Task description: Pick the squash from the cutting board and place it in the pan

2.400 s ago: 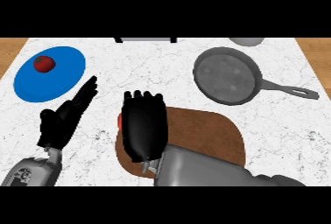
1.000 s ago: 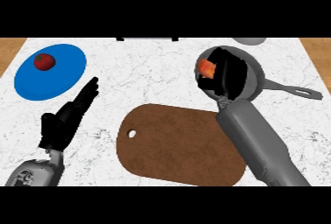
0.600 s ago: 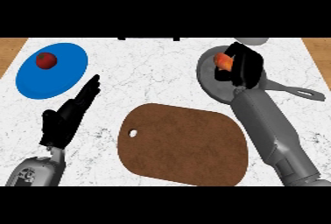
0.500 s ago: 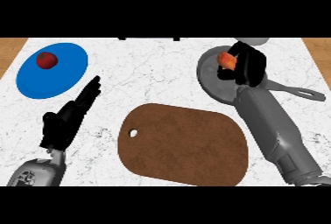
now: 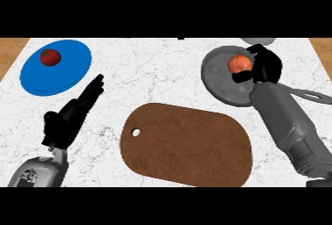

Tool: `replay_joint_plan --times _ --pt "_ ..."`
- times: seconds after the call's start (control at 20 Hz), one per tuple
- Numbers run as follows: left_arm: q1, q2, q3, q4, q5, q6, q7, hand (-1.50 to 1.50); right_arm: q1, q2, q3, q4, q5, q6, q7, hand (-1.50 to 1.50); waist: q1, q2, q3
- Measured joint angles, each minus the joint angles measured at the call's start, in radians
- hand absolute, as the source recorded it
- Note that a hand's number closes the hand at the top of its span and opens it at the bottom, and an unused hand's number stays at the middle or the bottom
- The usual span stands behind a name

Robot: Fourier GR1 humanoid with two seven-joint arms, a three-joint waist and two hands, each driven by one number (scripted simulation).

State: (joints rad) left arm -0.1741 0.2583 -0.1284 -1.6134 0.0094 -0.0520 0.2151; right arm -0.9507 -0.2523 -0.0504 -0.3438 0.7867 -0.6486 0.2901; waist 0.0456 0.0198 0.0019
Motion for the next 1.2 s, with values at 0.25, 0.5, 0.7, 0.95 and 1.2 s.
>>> replay_joint_plan --times 0.25,0.5,0.7,0.95,1.2 --pt "-0.025 0.0 0.009 0.005 0.005 -0.011 0.006 0.0 -0.019 -0.023 -0.092 0.05 -0.09 0.023 -0.126 -1.5 0.015 0.008 0.002" --pt "-0.017 -0.002 0.012 0.012 0.004 -0.017 -0.01 0.0 -0.004 -0.028 -0.216 0.003 -0.228 0.016 -0.314 -1.5 0.015 0.01 0.003" --pt "-0.017 -0.004 0.017 0.02 0.0 -0.014 -0.018 0.0 0.016 -0.029 -0.326 -0.037 -0.356 0.046 -0.466 -1.5 0.01 0.009 0.004" --pt "0.004 -0.012 0.012 0.025 -0.013 -0.009 -0.023 0.0 0.061 -0.048 -0.436 -0.035 -0.495 0.183 -0.634 -1.5 -0.001 0.002 0.003" --pt "-0.018 -0.021 0.022 0.034 -0.02 -0.003 0.001 0.0 0.136 -0.077 -0.482 -0.011 -0.566 0.331 -0.804 -1.5 -0.016 -0.005 0.001"
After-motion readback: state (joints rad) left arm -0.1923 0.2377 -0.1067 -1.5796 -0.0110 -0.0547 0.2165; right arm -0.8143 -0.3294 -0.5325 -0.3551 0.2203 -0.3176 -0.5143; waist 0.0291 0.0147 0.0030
